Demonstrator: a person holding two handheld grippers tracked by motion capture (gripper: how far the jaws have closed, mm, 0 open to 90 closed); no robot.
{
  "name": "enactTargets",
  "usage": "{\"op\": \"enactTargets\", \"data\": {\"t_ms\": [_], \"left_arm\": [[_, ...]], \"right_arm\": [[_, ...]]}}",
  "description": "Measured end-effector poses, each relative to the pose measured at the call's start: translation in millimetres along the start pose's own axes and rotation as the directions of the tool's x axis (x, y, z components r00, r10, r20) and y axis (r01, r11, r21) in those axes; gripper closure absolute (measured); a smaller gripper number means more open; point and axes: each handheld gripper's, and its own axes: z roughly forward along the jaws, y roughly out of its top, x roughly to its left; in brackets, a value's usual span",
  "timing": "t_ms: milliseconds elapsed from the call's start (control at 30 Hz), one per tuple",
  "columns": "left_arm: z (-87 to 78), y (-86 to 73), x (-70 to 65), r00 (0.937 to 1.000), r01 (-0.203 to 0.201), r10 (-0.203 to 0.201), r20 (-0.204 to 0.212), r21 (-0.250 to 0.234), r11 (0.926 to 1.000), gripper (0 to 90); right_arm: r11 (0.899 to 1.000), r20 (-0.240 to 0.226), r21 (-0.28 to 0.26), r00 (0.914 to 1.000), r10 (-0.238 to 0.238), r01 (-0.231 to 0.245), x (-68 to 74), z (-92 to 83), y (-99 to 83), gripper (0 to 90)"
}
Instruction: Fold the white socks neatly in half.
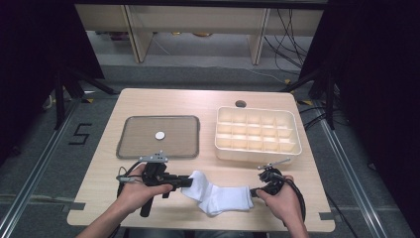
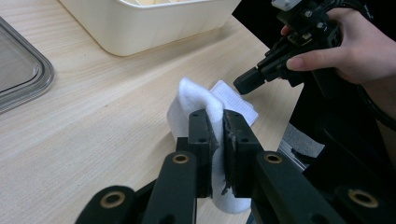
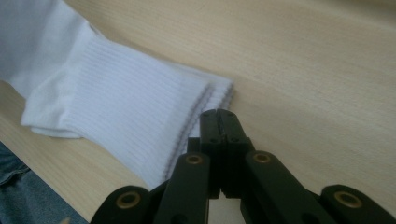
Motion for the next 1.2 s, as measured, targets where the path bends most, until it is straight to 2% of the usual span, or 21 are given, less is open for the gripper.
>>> {"op": "enactTargets", "data": {"t_ms": [33, 67, 167, 233, 267, 333, 400, 500, 567, 667, 767, 800, 833, 1133, 1200], "left_arm": [[0.5, 0.1, 0.0, 1.0, 0.002, -0.002, 0.005, 0.001, 1.0, 82.2], [1.2, 0.2, -0.3, 1.0, -0.002, 0.002, -0.008, 0.001, 1.0, 82.1], [2.2, 0.4, -0.2, 0.9999, -0.005, 0.005, -0.016, 0.007, 1.0, 82.1], [3.9, 0.6, 0.2, 1.0, -0.007, 0.007, -0.002, 0.011, 0.9999, 82.1], [5.0, 1.0, -1.0, 0.9998, -0.015, 0.015, -0.009, 0.019, 0.9997, 82.1], [5.8, 1.1, -2.5, 0.9997, -0.015, 0.016, -0.018, 0.019, 0.9997, 82.1], [6.3, 1.2, -2.5, 0.9998, -0.021, 0.021, -0.001, 0.023, 0.9995, 82.1], [7.2, 1.1, -3.9, 0.9998, -0.021, 0.021, -0.005, 0.02, 0.9996, 82.0], [6.8, 1.1, -3.5, 0.9997, -0.025, 0.025, 0.0, 0.019, 0.9995, 82.0], [5.9, 0.5, -4.2, 0.999, -0.034, 0.035, -0.029, 0.026, 0.9991, 82.0], [7.8, 0.1, -2.9, 0.9992, -0.037, 0.037, -0.011, 0.025, 0.999, 82.0], [8.6, -0.1, -4.0, 0.9991, -0.036, 0.036, -0.022, 0.023, 0.9991, 82.0], [9.3, 0.1, -3.9, 0.9992, -0.037, 0.038, -0.012, 0.026, 0.999, 82.0], [15.5, 1.3, -6.7, 0.998, -0.061, 0.062, -0.015, 0.029, 0.9977, 82.0], [17.1, 1.0, -6.8, 0.9983, -0.057, 0.057, -0.012, 0.033, 0.9978, 82.0]], "right_arm": [[1.0, 0.003, 0.016, 0.9999, 0.013, -0.013, 1.7, 1.8, -0.5, 90.0], [1.0, 0.001, 0.021, 1.0, -0.003, 0.003, 1.6, 6.4, -1.0, 89.7], [1.0, 0.006, 0.024, 1.0, 0.004, -0.004, 2.6, 10.4, -1.2, 89.4], [0.999, 0.003, 0.033, 0.9999, 0.015, -0.015, 4.8, 12.1, -1.3, 89.1], [1.0, -0.01, 0.026, 0.9999, 0.001, -0.001, 5.5, 13.4, -1.5, 88.9], [1.0, -0.013, 0.029, 0.9999, 0.004, -0.004, 6.6, 13.6, -1.2, 88.7], [1.0, -0.008, 0.025, 0.9999, -0.007, 0.007, 8.4, 14.5, -0.1, 88.0], [1.0, -0.009, 0.024, 1.0, 0.004, -0.004, 10.9, 14.3, 0.7, 87.7], [1.0, -0.018, 0.006, 0.9997, -0.018, 0.018, 11.1, 14.7, 1.2, 87.7], [1.0, -0.015, 0.013, 0.9998, -0.013, 0.013, 14.1, 14.2, 2.6, 88.4], [1.0, -0.003, 0.006, 1.0, -0.008, 0.008, 15.7, 13.9, 3.9, 89.3], [1.0, -0.004, 0.004, 1.0, -0.005, 0.005, 16.4, 13.6, 3.8, 89.7], [1.0, -0.014, 0.003, 0.9996, -0.023, 0.023, 16.6, 13.2, 3.3, 90.0], [1.0, -0.037, 0.005, 0.9991, -0.021, 0.021, 20.8, 19.1, 2.5, 89.6], [1.0, -0.033, -0.015, 0.9992, -0.02, 0.02, 22.0, 18.0, 3.1, 88.6]]}}
